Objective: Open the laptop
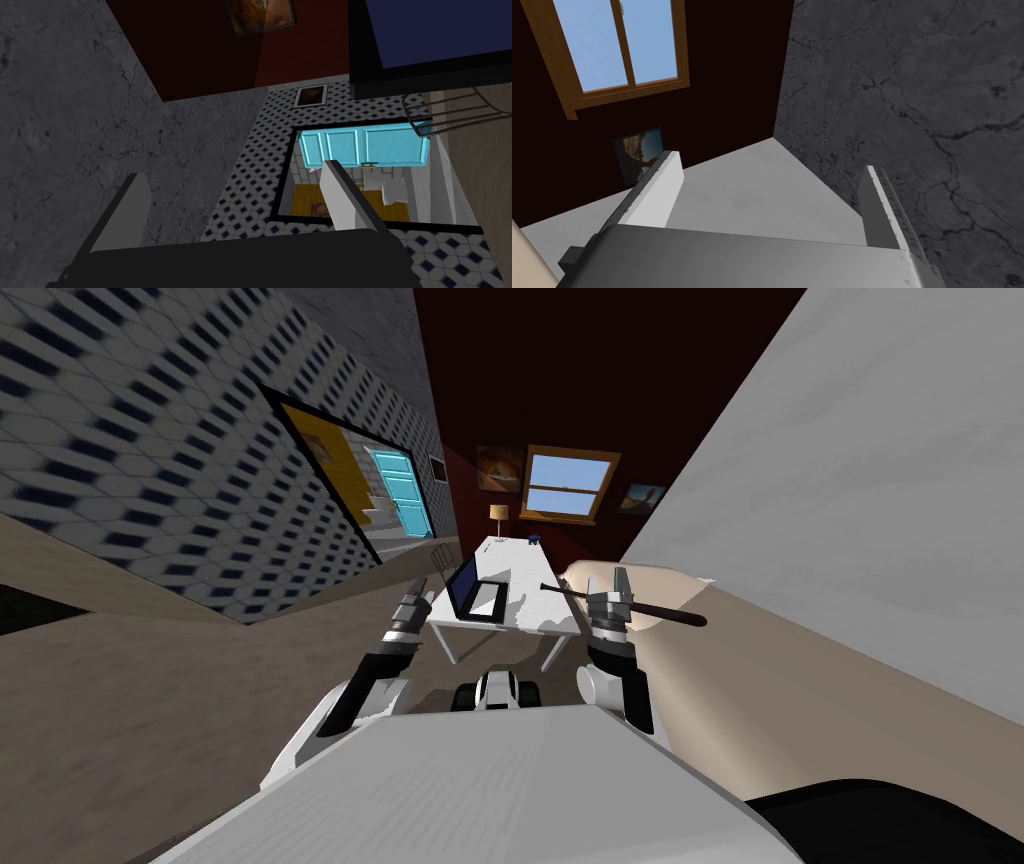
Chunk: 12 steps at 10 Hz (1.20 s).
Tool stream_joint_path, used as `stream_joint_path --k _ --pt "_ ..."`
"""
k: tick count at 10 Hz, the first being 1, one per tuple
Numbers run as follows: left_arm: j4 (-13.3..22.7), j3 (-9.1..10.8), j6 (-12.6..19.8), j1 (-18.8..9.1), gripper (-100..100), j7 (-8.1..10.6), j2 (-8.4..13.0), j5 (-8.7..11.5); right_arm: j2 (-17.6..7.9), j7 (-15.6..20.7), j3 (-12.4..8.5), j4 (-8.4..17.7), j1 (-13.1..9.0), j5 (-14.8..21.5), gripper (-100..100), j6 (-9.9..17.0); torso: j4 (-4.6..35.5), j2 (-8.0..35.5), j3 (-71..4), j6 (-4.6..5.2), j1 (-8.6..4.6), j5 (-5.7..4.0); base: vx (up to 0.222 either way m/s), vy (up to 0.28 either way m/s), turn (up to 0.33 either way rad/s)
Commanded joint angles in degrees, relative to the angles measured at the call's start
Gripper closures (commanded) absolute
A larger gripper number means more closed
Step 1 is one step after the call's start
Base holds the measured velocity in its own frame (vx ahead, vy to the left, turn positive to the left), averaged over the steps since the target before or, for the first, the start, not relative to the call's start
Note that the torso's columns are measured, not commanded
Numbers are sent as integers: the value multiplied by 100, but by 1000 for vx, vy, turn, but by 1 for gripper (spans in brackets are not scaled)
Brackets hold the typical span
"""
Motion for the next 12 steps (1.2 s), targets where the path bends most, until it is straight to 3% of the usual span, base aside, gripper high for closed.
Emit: stream_joint_path --k 1,4,12 --pt "41 18 311 -38 -100 -17 159 -67 0 0 0 0 0 0 0 0 0 -1 0 0 0 0 35 -6 -35" --pt "70 29 730 -58 -100 -48 435 -167 0 0 0 0 0 0 0 0 0 -1 -1 0 2 1 39 -5 -41" --pt "144 50 1554 -99 -100 -109 873 -364 0 0 0 0 0 0 0 0 -1 -2 -1 0 0 0 32 -3 -35"
